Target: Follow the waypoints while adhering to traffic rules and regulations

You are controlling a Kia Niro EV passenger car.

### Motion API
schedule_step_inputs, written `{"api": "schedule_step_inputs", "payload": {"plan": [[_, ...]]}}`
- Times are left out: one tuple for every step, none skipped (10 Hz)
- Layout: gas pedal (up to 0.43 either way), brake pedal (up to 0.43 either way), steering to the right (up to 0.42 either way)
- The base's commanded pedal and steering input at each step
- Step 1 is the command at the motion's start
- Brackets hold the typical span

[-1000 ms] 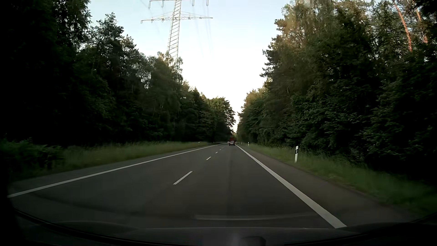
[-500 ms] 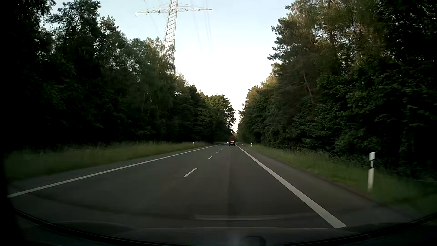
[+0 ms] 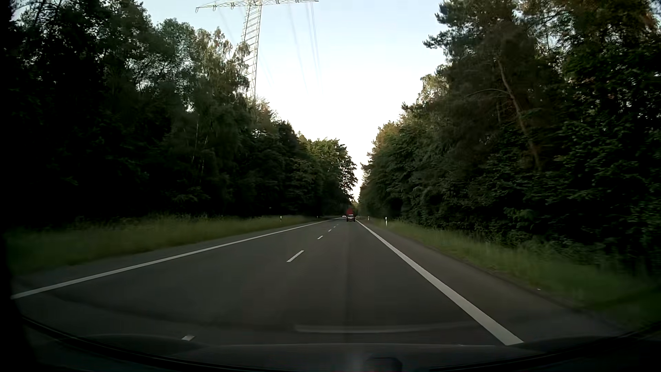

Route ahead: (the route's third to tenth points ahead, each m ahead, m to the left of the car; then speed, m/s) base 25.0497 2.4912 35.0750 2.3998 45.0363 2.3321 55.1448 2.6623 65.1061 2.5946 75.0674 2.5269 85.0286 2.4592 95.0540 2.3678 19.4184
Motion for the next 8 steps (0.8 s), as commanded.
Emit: {"api": "schedule_step_inputs", "payload": {"plan": [[0.13,0.018,0.001],[0.13,0.018,0.002],[0.13,0.018,0.002],[0.118,0.018,0.002],[0.118,0.018,0.002],[0.11,0.018,0.001],[0.11,0.024,0.002],[0.11,0.024,0.002]]}}
